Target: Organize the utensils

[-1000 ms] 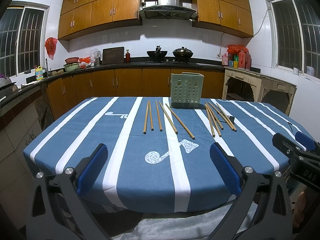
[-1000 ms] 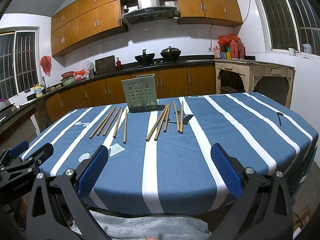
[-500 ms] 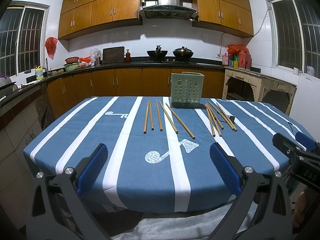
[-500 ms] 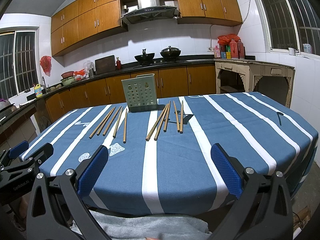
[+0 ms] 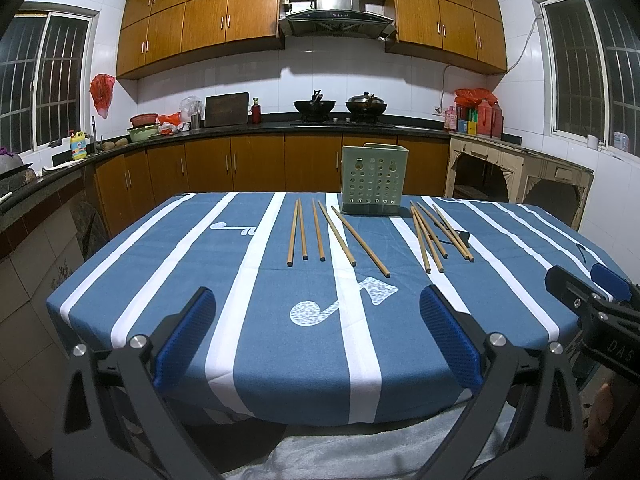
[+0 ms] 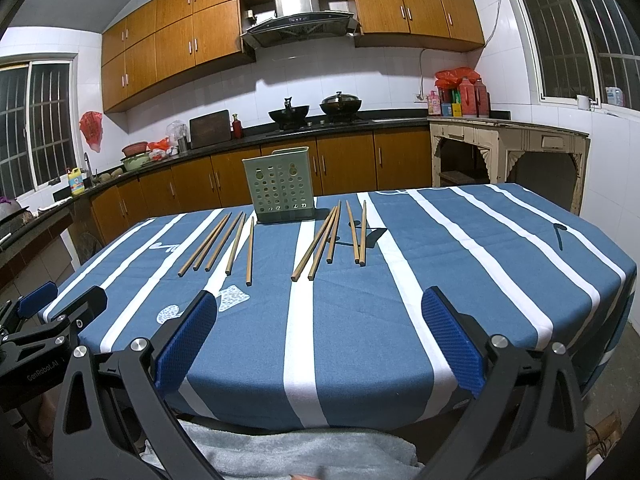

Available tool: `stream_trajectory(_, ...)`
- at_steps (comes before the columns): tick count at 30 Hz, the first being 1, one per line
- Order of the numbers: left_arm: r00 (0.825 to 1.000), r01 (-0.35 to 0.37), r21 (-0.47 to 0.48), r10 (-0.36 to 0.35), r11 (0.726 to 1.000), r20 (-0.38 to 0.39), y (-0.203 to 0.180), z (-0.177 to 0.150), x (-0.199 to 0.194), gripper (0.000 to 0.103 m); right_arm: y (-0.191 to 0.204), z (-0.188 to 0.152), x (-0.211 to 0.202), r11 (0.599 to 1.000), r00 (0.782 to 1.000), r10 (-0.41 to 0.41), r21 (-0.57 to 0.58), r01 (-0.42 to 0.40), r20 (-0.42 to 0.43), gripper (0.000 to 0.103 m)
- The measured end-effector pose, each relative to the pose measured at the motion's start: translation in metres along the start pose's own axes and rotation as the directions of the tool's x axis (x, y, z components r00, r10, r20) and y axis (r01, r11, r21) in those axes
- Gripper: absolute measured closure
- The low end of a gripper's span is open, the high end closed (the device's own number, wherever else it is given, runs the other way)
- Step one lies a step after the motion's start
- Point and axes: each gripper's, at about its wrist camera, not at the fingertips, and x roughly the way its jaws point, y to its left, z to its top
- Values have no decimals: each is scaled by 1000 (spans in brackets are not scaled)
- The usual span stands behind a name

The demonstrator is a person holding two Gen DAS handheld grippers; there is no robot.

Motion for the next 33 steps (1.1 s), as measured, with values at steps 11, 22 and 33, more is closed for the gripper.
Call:
stream_trajectory(11,1000,0,0,0,1000,-1,0,1,0,4,0,0,0,1000,1000,0,0,0,-1,2)
stream_trajectory(22,1000,-5,3,5,1000,-7,1,4,0,4,-1,0,0,1000,1000,-1,2,1,-6,2)
stream_trajectory(33,985,-24,-45,16,999,-169,18,5,52,4,-28,3,61,996,983,-52,65,64,-175,2)
